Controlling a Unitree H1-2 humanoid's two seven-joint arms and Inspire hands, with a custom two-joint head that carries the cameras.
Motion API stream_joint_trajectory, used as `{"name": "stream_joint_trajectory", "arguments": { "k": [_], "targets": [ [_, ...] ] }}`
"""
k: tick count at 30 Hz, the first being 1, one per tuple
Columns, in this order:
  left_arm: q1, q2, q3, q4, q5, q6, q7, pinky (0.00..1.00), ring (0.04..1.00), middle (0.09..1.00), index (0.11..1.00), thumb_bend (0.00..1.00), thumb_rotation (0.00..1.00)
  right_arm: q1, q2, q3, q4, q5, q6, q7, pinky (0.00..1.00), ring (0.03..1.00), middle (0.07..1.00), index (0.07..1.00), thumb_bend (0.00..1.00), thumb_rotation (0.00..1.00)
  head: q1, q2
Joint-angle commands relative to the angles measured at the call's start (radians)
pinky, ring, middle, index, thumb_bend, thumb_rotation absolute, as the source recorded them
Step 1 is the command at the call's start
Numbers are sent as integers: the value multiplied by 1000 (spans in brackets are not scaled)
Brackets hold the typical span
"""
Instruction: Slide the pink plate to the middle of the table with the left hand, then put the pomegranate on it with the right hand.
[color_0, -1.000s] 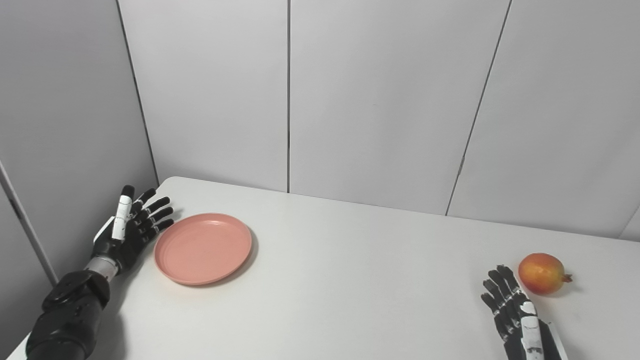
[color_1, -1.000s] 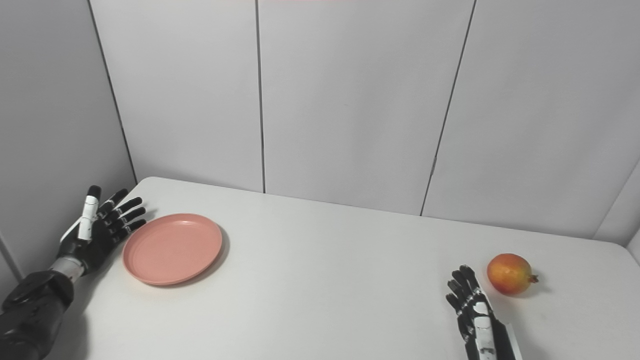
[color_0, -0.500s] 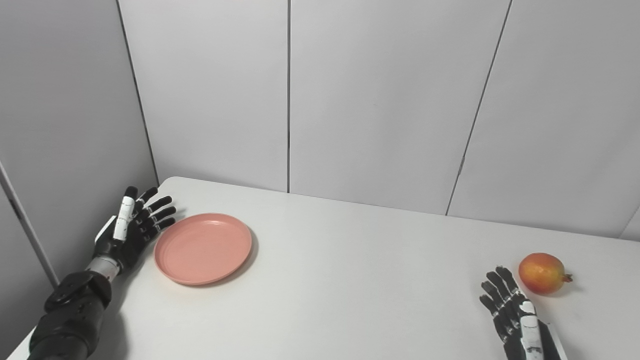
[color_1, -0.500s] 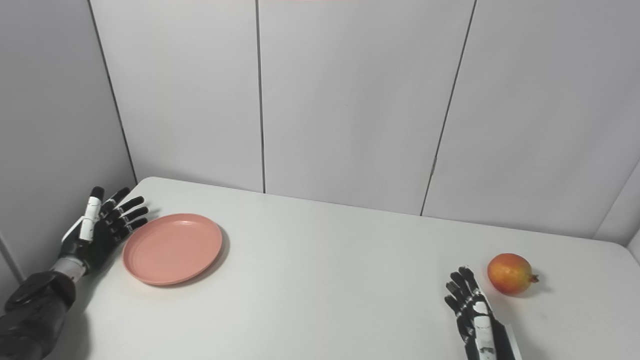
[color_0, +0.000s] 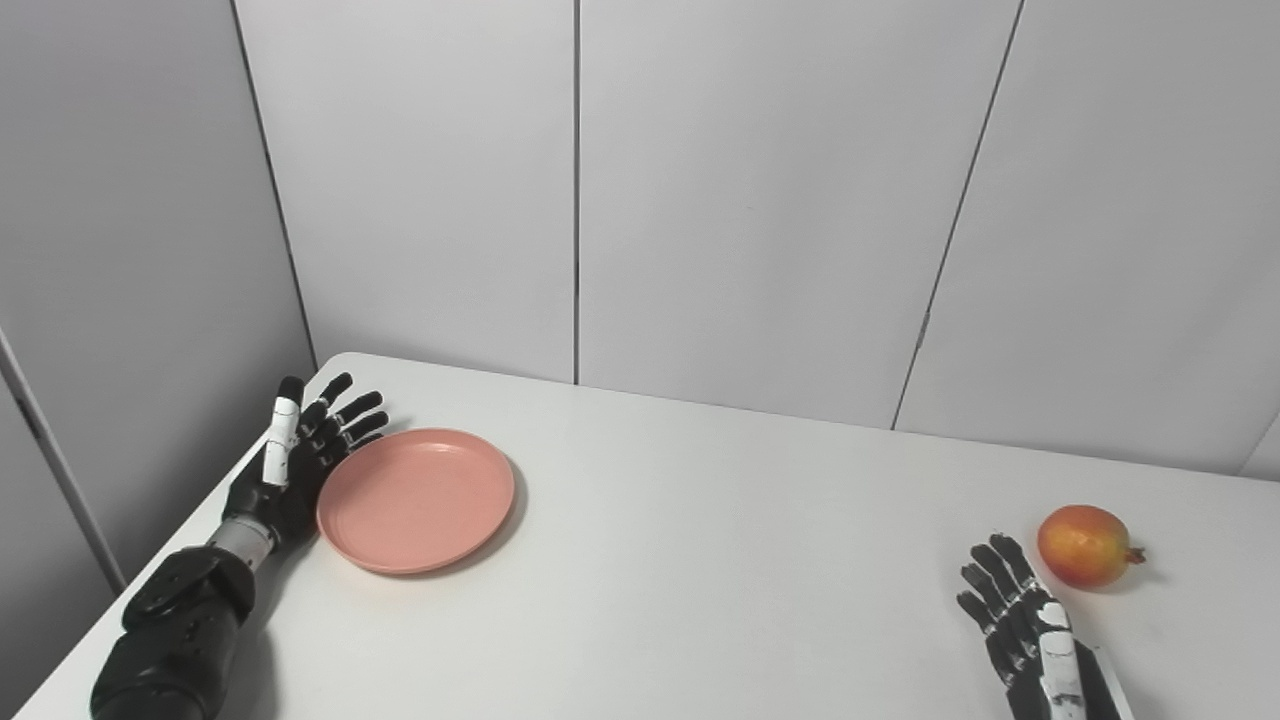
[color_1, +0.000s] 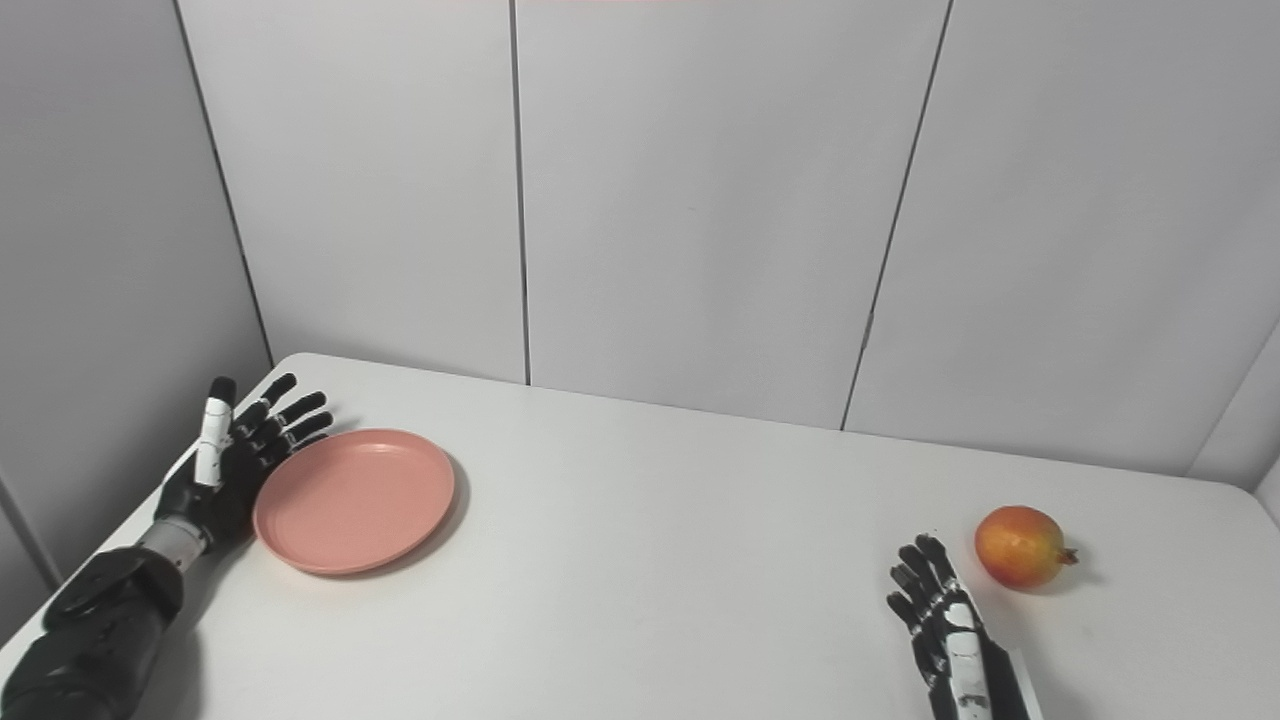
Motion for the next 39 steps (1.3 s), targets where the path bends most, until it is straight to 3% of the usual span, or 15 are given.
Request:
{"name": "stream_joint_trajectory", "arguments": {
  "k": [1, 25, 39],
  "targets": [
    [-34, 8, -7, -48, 4, -5, -1, 879, 849, 871, 958, 1000, 917, 35, 5, 4, 13, -1, 18, 4, 930, 933, 924, 928, 806, 942, 0, 0],
    [-2, -58, -27, -168, -15, 104, -20, 779, 799, 821, 936, 1000, 861, 37, 7, 14, -27, -11, 62, 0, 937, 942, 928, 932, 821, 950, -15, 26],
    [36, -142, -78, -281, 13, 186, 50, 772, 831, 850, 937, 1000, 891, 37, 13, 15, -36, -14, 76, -1, 918, 924, 917, 924, 829, 931, -21, 34]
  ]
}}
